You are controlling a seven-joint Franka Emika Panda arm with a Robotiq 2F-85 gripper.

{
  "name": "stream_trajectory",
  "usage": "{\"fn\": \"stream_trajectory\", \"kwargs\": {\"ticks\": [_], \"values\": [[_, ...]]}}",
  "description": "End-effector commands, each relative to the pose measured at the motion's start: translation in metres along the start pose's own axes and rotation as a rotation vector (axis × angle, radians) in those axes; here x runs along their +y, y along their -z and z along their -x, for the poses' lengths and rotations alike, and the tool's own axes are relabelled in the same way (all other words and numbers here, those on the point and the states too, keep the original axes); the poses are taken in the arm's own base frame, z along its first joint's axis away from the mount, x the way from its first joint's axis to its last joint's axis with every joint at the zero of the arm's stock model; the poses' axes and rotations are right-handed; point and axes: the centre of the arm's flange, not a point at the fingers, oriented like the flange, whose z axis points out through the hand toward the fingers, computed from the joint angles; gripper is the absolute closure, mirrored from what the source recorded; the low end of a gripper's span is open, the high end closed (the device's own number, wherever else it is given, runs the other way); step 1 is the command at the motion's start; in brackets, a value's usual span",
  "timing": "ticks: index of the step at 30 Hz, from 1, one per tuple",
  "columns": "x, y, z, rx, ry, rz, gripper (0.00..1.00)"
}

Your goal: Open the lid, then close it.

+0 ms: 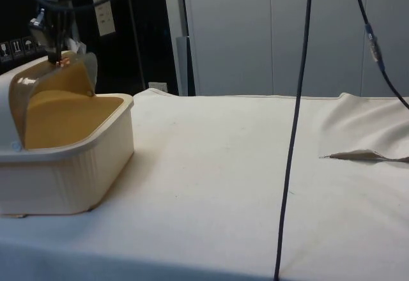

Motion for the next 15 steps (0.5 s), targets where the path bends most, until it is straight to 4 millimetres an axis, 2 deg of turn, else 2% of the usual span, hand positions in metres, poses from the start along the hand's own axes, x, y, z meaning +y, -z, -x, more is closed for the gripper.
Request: {"fn": "stream_trajectory", "kwargs": {"ticks": [1, 3, 4, 5, 14, 15], "values": [[-0.003, 0.005, 0.008, 0.011, 0.002, 0.002, 1.00], [-0.003, 0.004, 0.013, 0.008, 0.003, 0.001, 1.00], [-0.001, -0.001, 0.006, -0.003, 0.003, -0.001, 1.00], [-0.003, 0.004, 0.014, 0.007, 0.005, 0.002, 1.00], [-0.004, 0.003, 0.030, -0.005, 0.012, 0.001, 1.00], [-0.002, -0.001, 0.024, -0.018, 0.012, -0.001, 1.00]]}}
